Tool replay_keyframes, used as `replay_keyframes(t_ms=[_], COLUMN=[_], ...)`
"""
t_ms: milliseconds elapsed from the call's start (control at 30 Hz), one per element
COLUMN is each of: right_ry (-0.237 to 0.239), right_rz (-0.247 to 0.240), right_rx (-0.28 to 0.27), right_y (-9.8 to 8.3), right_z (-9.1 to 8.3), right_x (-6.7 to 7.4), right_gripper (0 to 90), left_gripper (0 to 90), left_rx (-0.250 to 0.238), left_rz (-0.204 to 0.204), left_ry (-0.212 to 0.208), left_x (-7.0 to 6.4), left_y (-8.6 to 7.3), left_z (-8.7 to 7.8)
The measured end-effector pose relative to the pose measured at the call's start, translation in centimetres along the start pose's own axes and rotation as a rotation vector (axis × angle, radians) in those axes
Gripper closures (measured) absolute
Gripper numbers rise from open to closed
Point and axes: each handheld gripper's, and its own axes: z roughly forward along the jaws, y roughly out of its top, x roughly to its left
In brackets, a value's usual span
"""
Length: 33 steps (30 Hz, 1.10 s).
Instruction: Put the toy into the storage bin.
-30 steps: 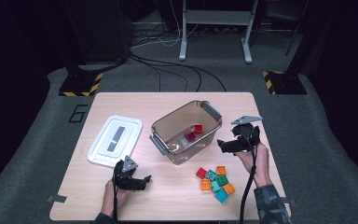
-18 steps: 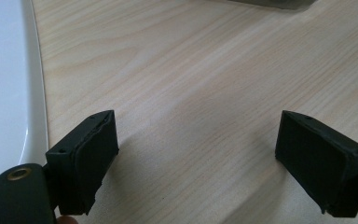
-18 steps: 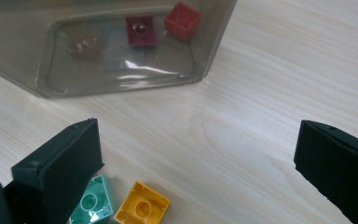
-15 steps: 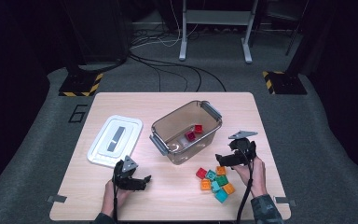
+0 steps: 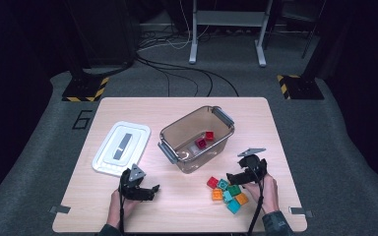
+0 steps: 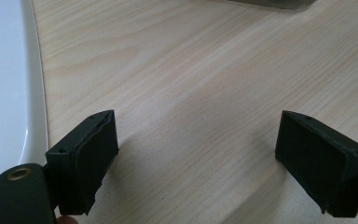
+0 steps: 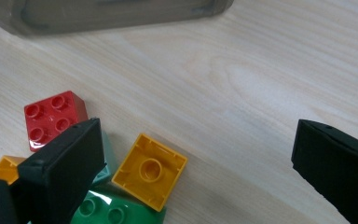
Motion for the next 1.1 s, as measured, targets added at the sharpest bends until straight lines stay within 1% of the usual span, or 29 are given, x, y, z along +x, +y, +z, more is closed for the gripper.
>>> replay_keyframes(t_ms=[133,233,267,300,367,433,467,500,600,633,667,700,733,767,800,833,900,967,1000,1100], right_ry=[-0.014,-0.027,-0.031,-0.023,-0.040,-0.045,-0.044,-0.047,-0.053,-0.059,-0.066,-0.070,-0.058,-0.051,-0.052,-0.047,-0.039,-0.029,-0.028,-0.022], right_rz=[0.001,0.021,0.019,0.025,0.019,0.026,0.021,0.034,0.040,0.051,0.048,0.053,0.058,0.072,0.067,0.080,0.069,0.054,0.055,0.037], right_rx=[0.014,0.035,0.032,0.031,0.042,0.048,0.050,0.052,0.043,0.045,0.041,0.034,0.027,0.023,0.014,0.010,-0.007,-0.013,-0.008,0.015], right_y=[-0.5,-0.8,-1.0,-1.0,-1.1,-1.3,-1.4,-1.5,-1.6,-1.6,-1.5,-1.5,-1.5,-1.5,-1.4,-1.3,-1.1,-1.0,-0.9,-0.9], right_z=[0.5,0.9,1.0,1.1,1.2,1.4,1.4,1.5,1.4,1.3,1.3,1.2,1.2,1.1,0.9,0.7,0.4,0.3,0.4,1.0], right_x=[0.1,0.1,0.0,-0.1,-0.1,-0.2,-0.3,-0.3,-0.7,-0.7,-0.8,-0.9,-1.1,-1.2,-1.3,-1.2,-1.1,-0.7,-0.4,0.0], right_gripper=[2.4,3.2,2.8,3.6,3.9,4.5,4.7,4.7,6.8,7.6,8.2,8.2,7.5,7.1,7.0,6.9,6.7,6.7,6.8,7.9], left_gripper=[12.6,12.6,12.6,12.6,12.6,12.6,12.6,12.6,12.7,12.6,12.6,12.6,12.6,12.6,12.6,12.6,12.6,12.6,12.6,12.6], left_rx=[0.000,0.000,0.000,0.001,0.000,0.000,0.000,0.000,0.000,0.000,-0.001,-0.001,-0.001,-0.001,-0.001,0.006,-0.003,0.004,0.004,0.003], left_rz=[0.000,0.002,0.001,0.001,0.001,0.002,0.002,0.002,0.002,0.002,-0.006,-0.006,-0.006,-0.006,-0.006,-0.004,-0.005,-0.004,-0.004,-0.003], left_ry=[0.000,0.000,0.000,0.000,0.000,0.000,0.000,0.000,0.000,0.000,-0.001,-0.001,-0.001,-0.001,-0.001,-0.003,0.001,0.002,0.002,0.002], left_x=[0.0,0.0,0.0,0.0,0.0,0.0,0.0,0.0,0.0,0.0,0.0,0.0,0.0,0.0,-0.1,0.0,-0.1,-0.1,-0.1,-0.1], left_y=[0.0,0.0,0.0,0.0,0.0,0.0,0.0,0.0,0.0,0.0,0.0,0.0,0.0,0.0,0.0,0.0,0.0,0.0,0.0,0.0], left_z=[0.0,0.0,0.0,0.0,0.0,0.0,0.0,0.0,0.0,0.0,0.0,0.0,0.0,0.0,0.0,0.0,0.0,0.0,0.0,0.0])
